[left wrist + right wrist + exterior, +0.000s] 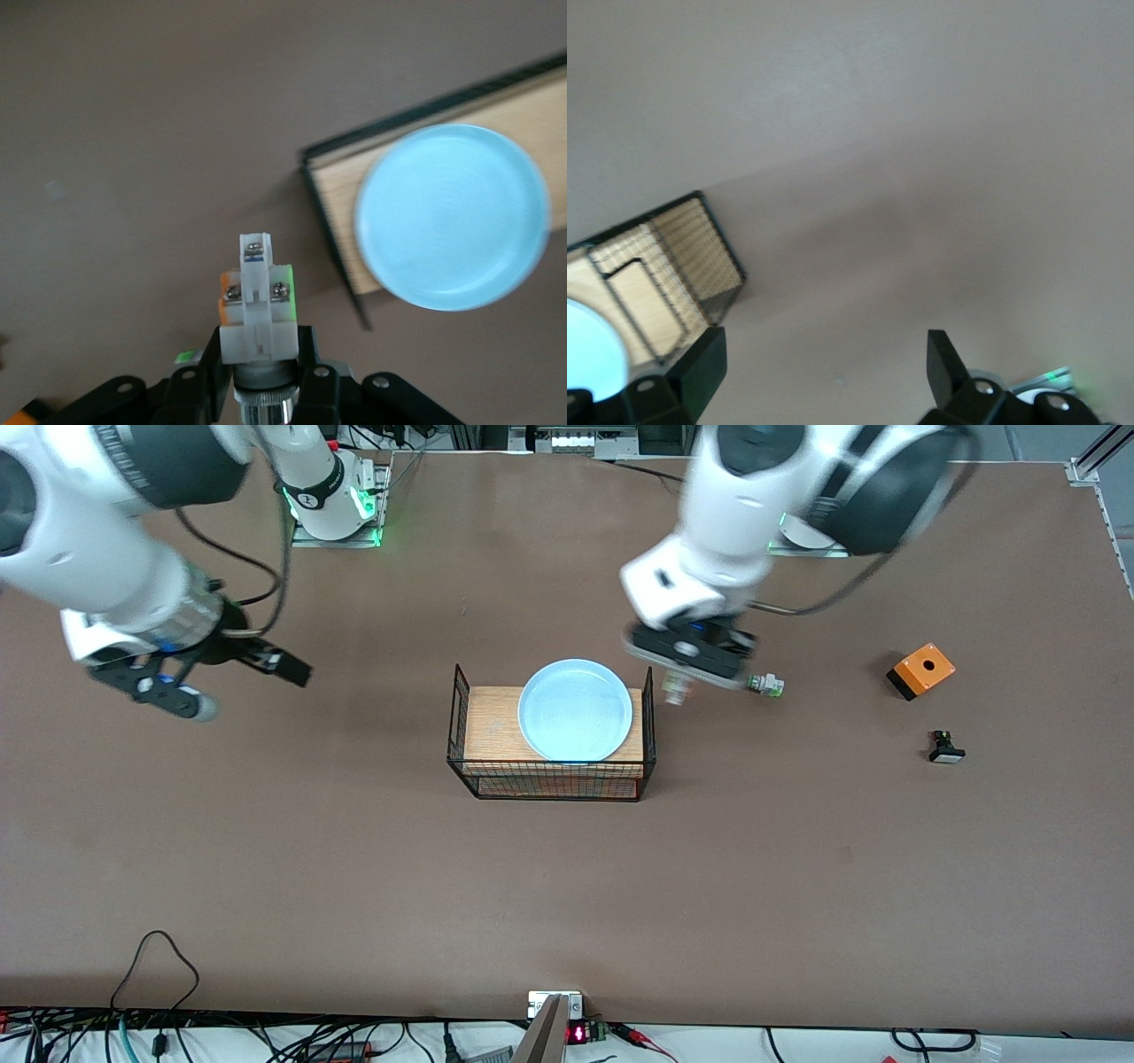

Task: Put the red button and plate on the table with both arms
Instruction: 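Lift the button with the left gripper while the right gripper moves out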

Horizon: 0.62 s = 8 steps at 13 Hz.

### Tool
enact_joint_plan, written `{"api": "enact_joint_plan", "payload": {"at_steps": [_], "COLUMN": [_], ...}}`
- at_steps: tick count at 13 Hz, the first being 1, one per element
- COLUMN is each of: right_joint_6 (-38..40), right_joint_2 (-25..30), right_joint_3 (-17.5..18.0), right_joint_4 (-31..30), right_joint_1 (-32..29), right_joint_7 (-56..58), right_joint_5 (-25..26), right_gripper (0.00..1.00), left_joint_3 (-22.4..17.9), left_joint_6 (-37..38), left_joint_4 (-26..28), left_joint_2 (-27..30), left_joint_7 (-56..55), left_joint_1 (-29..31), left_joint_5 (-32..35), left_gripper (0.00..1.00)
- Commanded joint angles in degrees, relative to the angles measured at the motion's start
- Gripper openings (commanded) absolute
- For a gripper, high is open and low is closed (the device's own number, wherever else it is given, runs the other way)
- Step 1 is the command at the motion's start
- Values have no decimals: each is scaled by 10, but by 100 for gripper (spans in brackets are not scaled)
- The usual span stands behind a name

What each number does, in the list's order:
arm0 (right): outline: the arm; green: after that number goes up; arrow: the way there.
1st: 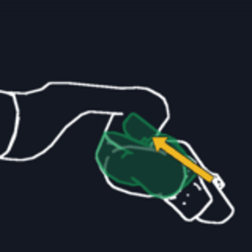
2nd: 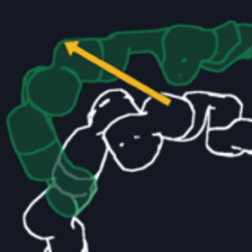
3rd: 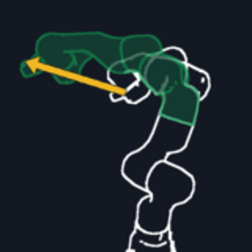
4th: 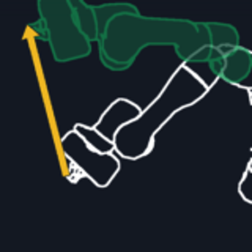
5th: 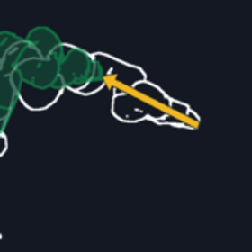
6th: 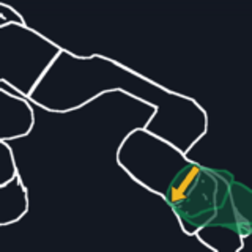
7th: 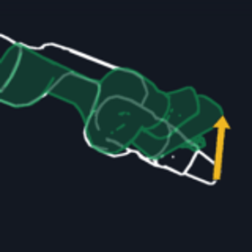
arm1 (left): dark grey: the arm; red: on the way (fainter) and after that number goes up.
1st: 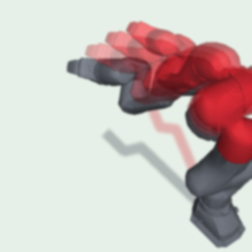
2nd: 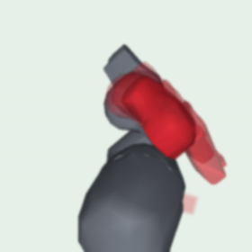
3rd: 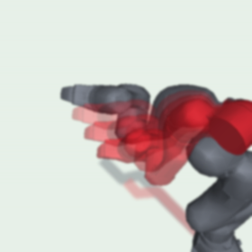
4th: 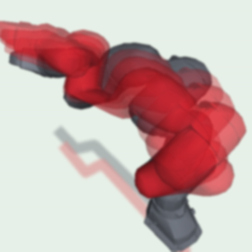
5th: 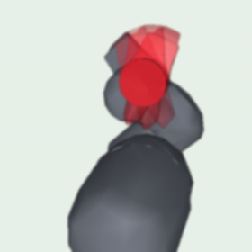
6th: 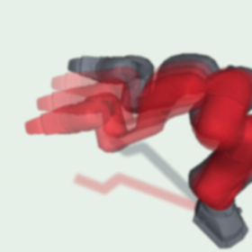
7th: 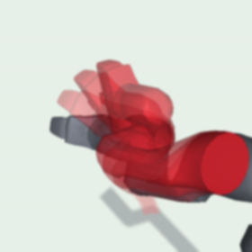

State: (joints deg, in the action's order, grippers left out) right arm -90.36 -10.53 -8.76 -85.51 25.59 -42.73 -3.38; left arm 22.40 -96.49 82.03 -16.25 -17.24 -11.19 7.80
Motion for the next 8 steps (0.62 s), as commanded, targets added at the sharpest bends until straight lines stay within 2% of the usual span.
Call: {"api": "enact_joint_plan", "payload": {"at_steps": [1, 3, 6, 8], "right_joint_6": [-30, -60, -96, -110], "right_joint_2": [-11, -10, -11, -20], "right_joint_3": [-13, -13, -12, -11], "right_joint_4": [5, -9, -25, -24], "right_joint_1": [35, 53, 74, 90], "right_joint_7": [-84, -146, -241, -321], "right_joint_5": [3, 0, -1, -5], "right_gripper": [100, 100, 100, 100], "left_joint_3": [6, 5, 4, 4], "left_joint_6": [22, 23, 12, -26], "left_joint_4": [11, 31, 65, 87], "left_joint_2": [0, -19, -40, -61], "left_joint_7": [34, 44, 127, 170], "left_joint_1": [83, 147, 216, 254], "left_joint_5": [-14, -13, -6, -4], "left_gripper": [5, 5, 5, 5]}}
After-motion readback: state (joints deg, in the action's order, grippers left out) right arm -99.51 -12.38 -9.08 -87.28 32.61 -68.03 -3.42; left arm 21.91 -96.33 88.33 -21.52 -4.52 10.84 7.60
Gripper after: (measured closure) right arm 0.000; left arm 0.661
